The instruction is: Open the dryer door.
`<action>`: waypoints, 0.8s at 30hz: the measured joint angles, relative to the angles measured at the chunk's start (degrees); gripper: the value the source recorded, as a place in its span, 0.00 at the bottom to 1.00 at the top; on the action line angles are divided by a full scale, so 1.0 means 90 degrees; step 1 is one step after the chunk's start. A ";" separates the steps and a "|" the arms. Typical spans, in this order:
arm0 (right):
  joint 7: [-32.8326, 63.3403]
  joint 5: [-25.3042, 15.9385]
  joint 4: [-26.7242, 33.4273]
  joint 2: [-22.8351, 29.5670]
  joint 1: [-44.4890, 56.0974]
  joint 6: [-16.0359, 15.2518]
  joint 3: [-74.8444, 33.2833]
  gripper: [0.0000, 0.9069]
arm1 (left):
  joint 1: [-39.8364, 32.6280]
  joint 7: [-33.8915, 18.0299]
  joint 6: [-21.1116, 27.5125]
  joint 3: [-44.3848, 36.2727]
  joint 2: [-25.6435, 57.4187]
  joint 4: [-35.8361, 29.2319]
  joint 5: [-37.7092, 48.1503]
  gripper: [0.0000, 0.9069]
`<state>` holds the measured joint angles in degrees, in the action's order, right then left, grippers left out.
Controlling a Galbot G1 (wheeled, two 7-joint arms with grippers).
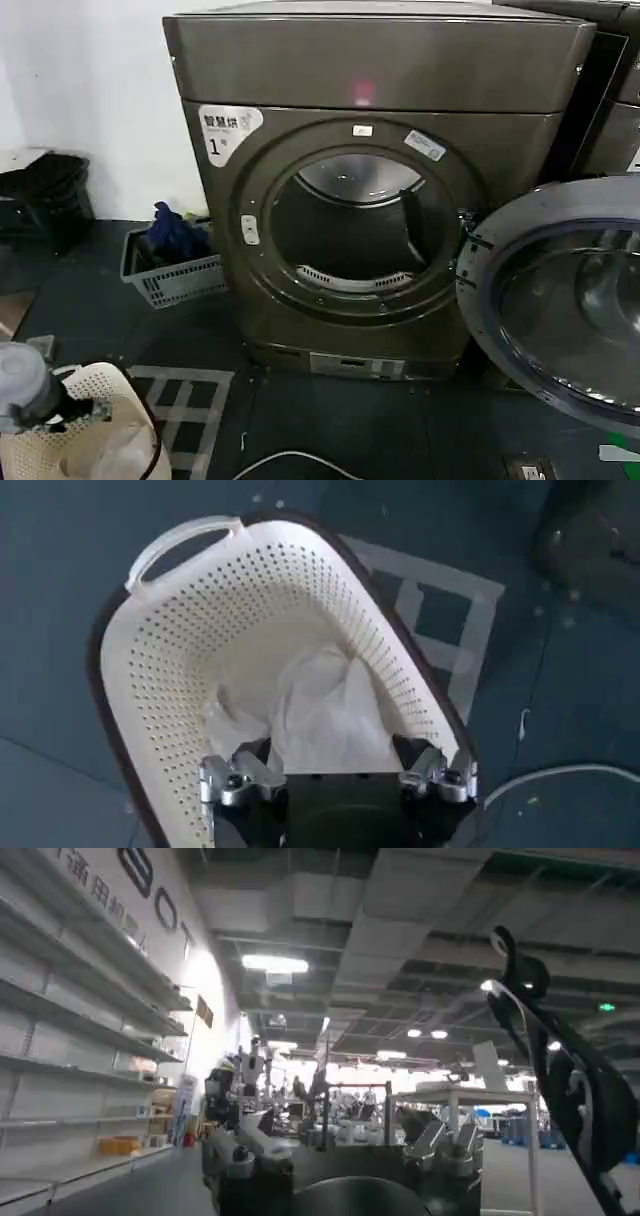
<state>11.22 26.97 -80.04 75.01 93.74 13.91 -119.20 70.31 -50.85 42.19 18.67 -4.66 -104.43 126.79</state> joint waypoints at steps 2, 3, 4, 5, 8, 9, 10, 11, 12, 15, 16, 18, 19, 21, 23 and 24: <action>-0.0007 0.0006 0.0028 -0.0012 0.0019 0.0011 -0.0027 1.00 | 0.0017 0.0000 0.0000 -0.0004 -0.0003 0.0006 -0.0007 1.00; -0.0009 0.0012 0.0042 -0.0020 0.0027 0.0014 -0.0031 1.00 | 0.0022 -0.0001 0.0000 -0.0006 -0.0003 0.0009 -0.0035 1.00; -0.0011 0.0016 0.0052 -0.0027 0.0027 0.0017 -0.0036 1.00 | 0.0024 -0.0002 0.0000 -0.0009 -0.0004 0.0011 -0.0073 1.00; -0.0013 0.0020 0.0057 -0.0035 0.0027 0.0022 -0.0042 1.00 | 0.0024 -0.0003 0.0000 -0.0014 -0.0006 0.0011 -0.0083 1.00; -0.0005 0.0029 0.0036 -0.0032 0.0022 0.0052 -0.0059 1.00 | 0.0022 -0.0003 0.0001 -0.0017 -0.0005 0.0009 -0.0059 1.00; -0.0003 0.0031 0.0024 -0.0027 0.0021 0.0051 -0.0066 1.00 | 0.0017 -0.0003 0.0000 -0.0016 -0.0003 0.0010 -0.0053 1.00; -0.0006 0.0031 0.0021 -0.0025 0.0020 0.0048 -0.0069 1.00 | 0.0016 -0.0002 0.0000 -0.0017 -0.0002 0.0020 -0.0047 1.00; -0.0009 0.0032 0.0021 -0.0024 0.0020 0.0038 -0.0069 1.00 | 0.0016 -0.0003 0.0000 -0.0016 -0.0002 0.0034 -0.0048 1.00; -0.0013 0.0032 0.0021 -0.0024 0.0020 0.0033 -0.0070 1.00 | 0.0015 -0.0002 0.0000 -0.0017 -0.0002 0.0036 -0.0047 1.00; -0.0027 0.0032 0.0025 -0.0024 0.0021 0.0031 -0.0068 1.00 | 0.0001 -0.0002 0.0000 -0.0016 -0.0016 0.0025 -0.0047 1.00; -0.0030 0.0032 0.0027 -0.0023 0.0020 0.0032 -0.0067 1.00 | -0.0002 -0.0002 0.0000 -0.0016 -0.0018 0.0018 -0.0047 1.00; -0.0032 0.0030 0.0026 -0.0023 0.0014 0.0035 -0.0064 1.00 | -0.0005 -0.0002 0.0000 -0.0016 -0.0019 0.0008 -0.0052 1.00; -0.0037 0.0025 0.0025 -0.0022 0.0012 0.0038 -0.0056 1.00 | -0.0004 -0.0002 0.0000 -0.0015 -0.0018 0.0008 -0.0060 1.00; -0.0042 0.0018 0.0020 -0.0015 0.0008 0.0049 -0.0037 1.00 | 0.0002 -0.0002 0.0000 -0.0014 -0.0019 0.0008 -0.0081 1.00; -0.0047 0.0010 0.0015 -0.0010 -0.0003 0.0049 -0.0019 1.00 | 0.0014 -0.0002 0.0000 -0.0014 -0.0032 0.0026 -0.0104 1.00; -0.0048 0.0008 0.0011 -0.0009 -0.0004 0.0049 -0.0012 1.00 | 0.0016 -0.0002 0.0000 -0.0013 -0.0045 0.0037 -0.0138 1.00</action>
<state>10.78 27.04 -79.94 74.93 93.70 14.35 -119.30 70.45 -50.87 42.19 18.55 -5.06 -104.09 125.55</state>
